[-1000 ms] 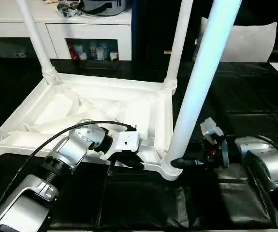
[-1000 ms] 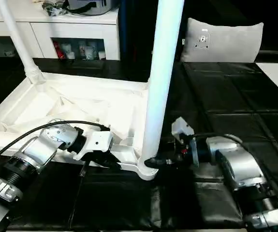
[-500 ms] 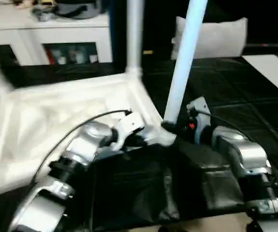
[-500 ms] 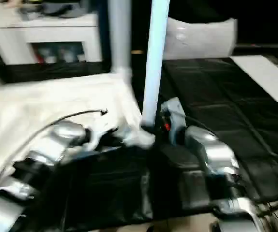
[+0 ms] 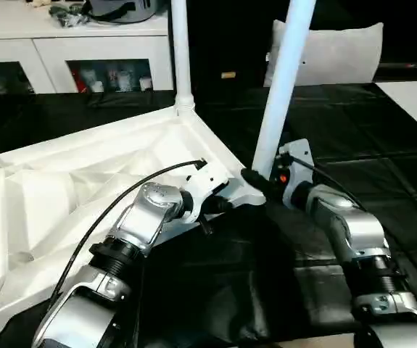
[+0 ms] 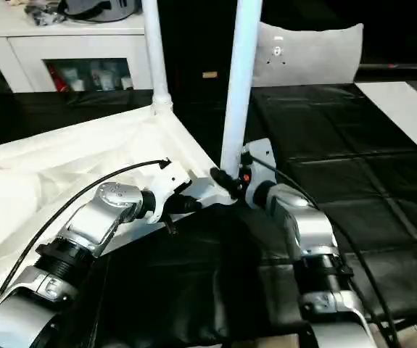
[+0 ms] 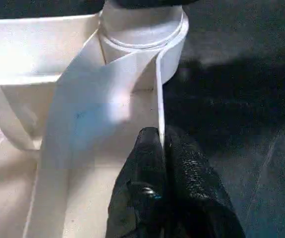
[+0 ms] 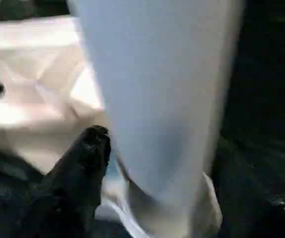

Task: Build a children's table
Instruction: Rotate leg to tighten

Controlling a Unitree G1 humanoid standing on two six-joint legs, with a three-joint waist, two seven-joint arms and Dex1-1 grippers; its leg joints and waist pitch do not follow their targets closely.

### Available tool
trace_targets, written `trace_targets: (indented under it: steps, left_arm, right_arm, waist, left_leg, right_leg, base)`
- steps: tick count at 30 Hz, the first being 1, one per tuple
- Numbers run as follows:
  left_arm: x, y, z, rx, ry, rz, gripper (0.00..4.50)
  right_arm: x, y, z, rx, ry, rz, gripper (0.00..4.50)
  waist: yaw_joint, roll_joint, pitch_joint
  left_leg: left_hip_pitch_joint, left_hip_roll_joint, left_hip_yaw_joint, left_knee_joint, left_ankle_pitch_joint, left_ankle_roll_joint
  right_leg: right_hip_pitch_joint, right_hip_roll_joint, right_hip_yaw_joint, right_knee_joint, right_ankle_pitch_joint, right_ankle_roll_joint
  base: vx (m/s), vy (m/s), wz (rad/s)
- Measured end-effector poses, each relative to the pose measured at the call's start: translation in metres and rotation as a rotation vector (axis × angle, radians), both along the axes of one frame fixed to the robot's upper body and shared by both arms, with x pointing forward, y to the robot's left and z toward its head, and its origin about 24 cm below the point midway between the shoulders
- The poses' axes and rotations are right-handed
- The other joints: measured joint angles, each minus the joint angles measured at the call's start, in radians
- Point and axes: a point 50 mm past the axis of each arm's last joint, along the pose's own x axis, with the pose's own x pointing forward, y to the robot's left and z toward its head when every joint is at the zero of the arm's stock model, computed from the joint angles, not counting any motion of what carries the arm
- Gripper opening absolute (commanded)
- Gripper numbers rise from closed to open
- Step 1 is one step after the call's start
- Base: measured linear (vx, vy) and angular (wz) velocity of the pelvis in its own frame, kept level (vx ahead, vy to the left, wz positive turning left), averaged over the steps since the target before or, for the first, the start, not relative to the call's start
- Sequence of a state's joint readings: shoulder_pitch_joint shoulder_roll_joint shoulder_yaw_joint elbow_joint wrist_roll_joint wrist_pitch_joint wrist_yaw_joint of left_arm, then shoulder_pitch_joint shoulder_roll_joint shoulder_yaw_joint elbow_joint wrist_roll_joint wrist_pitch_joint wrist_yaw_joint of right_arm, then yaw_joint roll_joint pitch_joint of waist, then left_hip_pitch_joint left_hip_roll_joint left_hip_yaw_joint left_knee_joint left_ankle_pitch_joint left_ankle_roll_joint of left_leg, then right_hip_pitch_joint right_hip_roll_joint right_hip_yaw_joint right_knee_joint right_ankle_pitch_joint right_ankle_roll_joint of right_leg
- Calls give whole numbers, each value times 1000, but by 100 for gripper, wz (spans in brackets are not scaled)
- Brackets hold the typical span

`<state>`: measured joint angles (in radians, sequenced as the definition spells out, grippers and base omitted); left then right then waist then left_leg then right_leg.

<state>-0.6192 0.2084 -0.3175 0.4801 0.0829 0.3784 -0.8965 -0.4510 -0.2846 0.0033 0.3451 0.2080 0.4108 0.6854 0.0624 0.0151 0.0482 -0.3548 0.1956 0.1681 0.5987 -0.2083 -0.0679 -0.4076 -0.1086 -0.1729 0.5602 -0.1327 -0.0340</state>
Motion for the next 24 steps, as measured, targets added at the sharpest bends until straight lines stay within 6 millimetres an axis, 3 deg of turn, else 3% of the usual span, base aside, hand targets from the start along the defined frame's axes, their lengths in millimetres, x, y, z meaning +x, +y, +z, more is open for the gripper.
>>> trace_targets:
  steps: [6,12,14,17,24]
  left_arm:
    - [-2,19,1,50,-23,-107,0]
    - [-11,34,2,66,-17,-291,0]
    - [-14,35,2,80,-19,-349,0]
    - [-19,33,2,98,-16,-447,0]
    - [-26,27,2,108,-10,-573,0]
  right_arm:
    - [-14,-34,11,-90,-33,164,412]
    - [-32,-44,19,-115,-24,407,412]
    - [-35,-40,20,-98,-13,475,378]
    - [-40,-32,16,-82,17,572,375]
    - [-47,-23,10,-37,82,683,293]
  waist:
    - [9,0,0]
    - [34,0,0]
    - [41,0,0]
    - [54,0,0]
    - [65,0,0]
  left_leg:
    - [3,0,1,1,0,-1]
    - [4,0,1,1,-3,-5]
    - [5,0,1,2,-3,-5]
    - [5,0,1,3,-3,-5]
    - [5,-1,4,4,-2,-5]
  right_leg:
    - [1,0,2,0,0,0]
    - [2,0,2,1,0,0]
    - [2,0,2,1,0,0]
    - [2,0,4,1,0,0]
    - [4,0,10,3,0,0]
  base:
    - [0,0,0]
    - [0,0,0]
    - [0,0,0]
    - [0,0,0]
    - [0,0,0]
